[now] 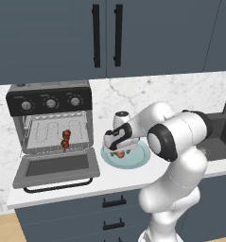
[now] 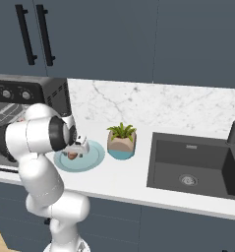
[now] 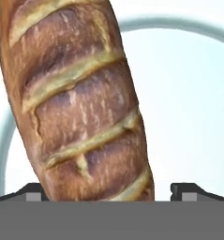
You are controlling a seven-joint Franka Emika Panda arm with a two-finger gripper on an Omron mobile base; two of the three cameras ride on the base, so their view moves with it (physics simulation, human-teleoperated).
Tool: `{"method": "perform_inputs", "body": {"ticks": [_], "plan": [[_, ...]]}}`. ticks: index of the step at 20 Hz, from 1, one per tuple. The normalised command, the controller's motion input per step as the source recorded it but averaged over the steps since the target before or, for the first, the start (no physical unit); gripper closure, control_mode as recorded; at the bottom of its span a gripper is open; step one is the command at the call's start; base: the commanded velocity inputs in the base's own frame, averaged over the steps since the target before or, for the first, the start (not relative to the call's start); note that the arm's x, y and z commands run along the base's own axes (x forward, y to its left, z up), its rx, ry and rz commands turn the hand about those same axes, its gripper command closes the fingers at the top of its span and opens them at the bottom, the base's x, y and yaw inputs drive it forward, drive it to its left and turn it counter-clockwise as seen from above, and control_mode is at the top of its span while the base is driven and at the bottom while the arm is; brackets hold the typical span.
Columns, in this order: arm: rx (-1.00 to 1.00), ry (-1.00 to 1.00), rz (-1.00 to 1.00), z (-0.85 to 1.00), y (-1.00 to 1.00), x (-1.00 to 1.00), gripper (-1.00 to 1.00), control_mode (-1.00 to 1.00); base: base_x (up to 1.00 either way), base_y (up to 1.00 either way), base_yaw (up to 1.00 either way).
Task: Pick up the kebab skewer and baguette bread, and place them inside the toaster oven. Close the toaster oven door and start by setting the timer.
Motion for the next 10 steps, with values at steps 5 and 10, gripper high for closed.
{"method": "perform_inputs", "body": {"ticks": [5, 10], "plan": [[0.00, 0.00, 0.00, -0.10, 0.01, 0.04, 1.00, -1.00, 0.00, 0.00, 0.00], [0.01, -0.01, 0.00, -0.08, 0.18, 0.00, 1.00, -1.00, 0.00, 0.00, 0.00]]}}
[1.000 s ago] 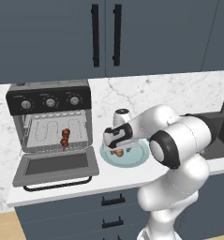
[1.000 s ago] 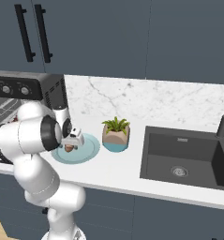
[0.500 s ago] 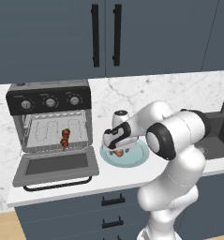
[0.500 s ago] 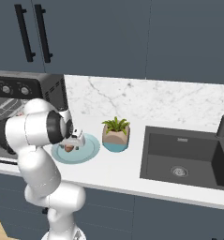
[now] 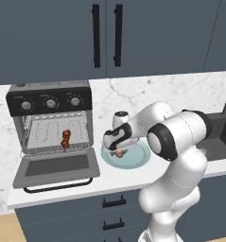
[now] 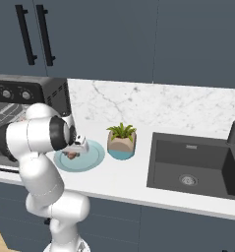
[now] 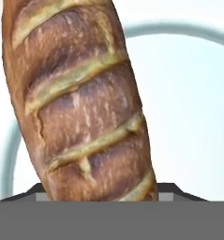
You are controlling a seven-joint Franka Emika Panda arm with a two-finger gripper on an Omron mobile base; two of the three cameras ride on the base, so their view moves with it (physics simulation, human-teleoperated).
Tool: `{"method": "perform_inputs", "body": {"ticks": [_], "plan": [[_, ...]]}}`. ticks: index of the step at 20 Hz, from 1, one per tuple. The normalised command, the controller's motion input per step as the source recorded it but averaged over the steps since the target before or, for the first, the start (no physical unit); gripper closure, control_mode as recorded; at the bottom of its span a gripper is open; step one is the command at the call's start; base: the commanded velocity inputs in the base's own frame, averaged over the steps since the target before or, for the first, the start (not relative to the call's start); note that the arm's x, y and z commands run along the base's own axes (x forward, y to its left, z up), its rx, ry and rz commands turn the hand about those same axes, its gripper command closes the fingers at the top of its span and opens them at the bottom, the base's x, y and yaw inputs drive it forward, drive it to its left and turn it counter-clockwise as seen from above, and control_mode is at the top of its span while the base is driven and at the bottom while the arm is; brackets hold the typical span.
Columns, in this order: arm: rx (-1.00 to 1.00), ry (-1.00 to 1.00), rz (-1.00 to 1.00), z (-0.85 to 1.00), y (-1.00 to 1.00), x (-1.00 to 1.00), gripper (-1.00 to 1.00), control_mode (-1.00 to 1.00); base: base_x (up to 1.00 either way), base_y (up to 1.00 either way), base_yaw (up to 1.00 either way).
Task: Pick up the kebab skewer and baguette bread, and place them inside the toaster oven. Close the toaster oven door and start by setting the timer.
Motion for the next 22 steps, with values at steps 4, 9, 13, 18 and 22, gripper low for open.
{"method": "perform_inputs", "body": {"ticks": [4, 9, 13, 18, 22], "plan": [[0.03, -0.01, 0.00, 0.64, 0.14, -0.05, 1.00, -1.00, 0.00, 0.00, 0.00], [0.00, 0.00, 0.00, 0.93, 0.47, -0.43, 1.00, -1.00, 0.00, 0.00, 0.00], [0.00, 0.00, -0.05, 0.80, 0.93, -0.42, 1.00, -1.00, 0.00, 0.00, 0.00], [0.01, 0.00, -0.15, 0.69, 1.00, -0.53, 1.00, -1.00, 0.00, 0.00, 0.00], [0.00, 0.00, -0.21, 0.20, 1.00, -0.43, 1.00, -1.00, 0.00, 0.00, 0.00]]}}
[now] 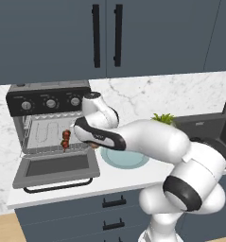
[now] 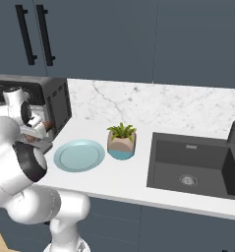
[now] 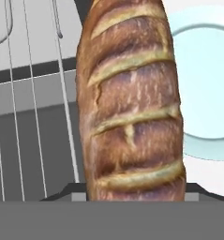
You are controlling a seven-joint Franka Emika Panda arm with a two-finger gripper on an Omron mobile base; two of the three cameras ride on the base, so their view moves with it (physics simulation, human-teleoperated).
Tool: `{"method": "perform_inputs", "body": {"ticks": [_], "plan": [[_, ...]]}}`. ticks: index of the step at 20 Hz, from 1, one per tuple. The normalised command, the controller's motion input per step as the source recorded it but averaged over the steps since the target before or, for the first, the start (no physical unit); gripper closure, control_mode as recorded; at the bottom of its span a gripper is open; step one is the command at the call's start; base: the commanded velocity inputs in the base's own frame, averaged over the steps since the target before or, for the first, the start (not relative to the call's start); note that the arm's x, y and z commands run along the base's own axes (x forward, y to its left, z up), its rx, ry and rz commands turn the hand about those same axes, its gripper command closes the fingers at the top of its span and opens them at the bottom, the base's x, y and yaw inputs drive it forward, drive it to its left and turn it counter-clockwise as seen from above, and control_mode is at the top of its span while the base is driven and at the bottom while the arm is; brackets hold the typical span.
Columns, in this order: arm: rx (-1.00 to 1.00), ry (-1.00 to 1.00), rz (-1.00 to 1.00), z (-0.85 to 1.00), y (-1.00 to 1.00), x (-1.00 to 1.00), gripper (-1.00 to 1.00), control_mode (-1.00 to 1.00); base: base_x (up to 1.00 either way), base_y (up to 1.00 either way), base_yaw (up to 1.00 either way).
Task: Pick up the kebab skewer and baguette bread, and place them inside the toaster oven. Close the toaster oven door and start by setting the timer.
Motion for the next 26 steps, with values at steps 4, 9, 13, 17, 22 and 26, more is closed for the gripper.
{"method": "perform_inputs", "body": {"ticks": [4, 9, 13, 17, 22, 26], "plan": [[0.00, 0.00, -0.15, 0.11, 1.00, -0.11, 1.00, -1.00, 0.00, 0.00, 0.00], [0.00, 0.00, -0.09, 0.16, 1.00, -0.10, 1.00, -1.00, 0.00, 0.00, 0.00], [0.00, 0.00, -0.05, 0.14, 1.00, -0.16, 1.00, -1.00, 0.00, 0.00, 0.00], [0.00, -0.02, -0.01, 0.18, 0.99, -0.06, 1.00, -1.00, 0.00, 0.00, 0.00], [0.00, -0.02, 0.00, 0.08, 0.61, -0.05, 1.00, -1.00, 0.00, 0.00, 0.00], [0.00, 0.00, 0.00, 0.03, 0.39, 0.00, 1.00, -1.00, 0.00, 0.00, 0.00]]}}
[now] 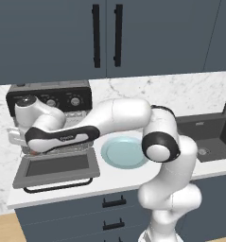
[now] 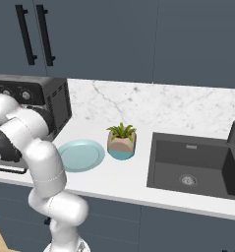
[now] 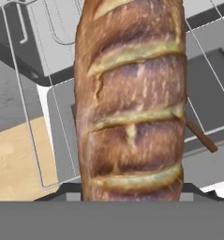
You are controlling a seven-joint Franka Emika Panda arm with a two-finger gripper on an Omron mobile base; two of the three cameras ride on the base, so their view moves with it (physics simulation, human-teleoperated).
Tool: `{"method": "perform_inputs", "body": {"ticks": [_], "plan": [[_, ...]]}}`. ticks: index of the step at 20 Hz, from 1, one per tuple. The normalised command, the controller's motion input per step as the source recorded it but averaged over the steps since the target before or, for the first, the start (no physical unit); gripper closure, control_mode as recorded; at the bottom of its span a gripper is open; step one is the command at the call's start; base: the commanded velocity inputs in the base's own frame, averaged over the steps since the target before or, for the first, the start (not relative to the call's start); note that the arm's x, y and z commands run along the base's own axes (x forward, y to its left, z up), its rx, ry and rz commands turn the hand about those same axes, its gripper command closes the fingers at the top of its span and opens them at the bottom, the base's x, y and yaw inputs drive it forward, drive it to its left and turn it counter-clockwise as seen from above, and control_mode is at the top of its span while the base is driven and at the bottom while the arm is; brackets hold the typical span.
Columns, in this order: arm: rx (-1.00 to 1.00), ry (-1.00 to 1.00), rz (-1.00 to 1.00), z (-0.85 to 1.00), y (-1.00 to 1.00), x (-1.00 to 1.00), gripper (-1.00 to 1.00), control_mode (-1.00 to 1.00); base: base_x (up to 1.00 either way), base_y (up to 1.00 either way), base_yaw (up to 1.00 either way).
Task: Pick up the kebab skewer and baguette bread, and place them inside the toaster oven. Close the toaster oven door and start by setting the timer.
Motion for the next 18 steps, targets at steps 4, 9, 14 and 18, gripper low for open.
{"method": "perform_inputs", "body": {"ticks": [4, 9, 14, 18], "plan": [[0.00, 0.00, 0.00, 0.00, 0.17, 0.00, 1.00, -1.00, 0.00, 0.00, 0.00], [0.00, 0.00, -0.02, 0.06, -0.06, 0.00, 1.00, -1.00, 0.00, 0.00, 0.00], [0.00, -0.01, 0.00, 0.15, -0.15, -0.01, 1.00, -1.00, 0.00, 0.00, 0.00], [0.00, 0.00, -0.01, -0.01, -0.38, 0.00, 1.00, -1.00, 0.00, 0.00, 0.00]]}}
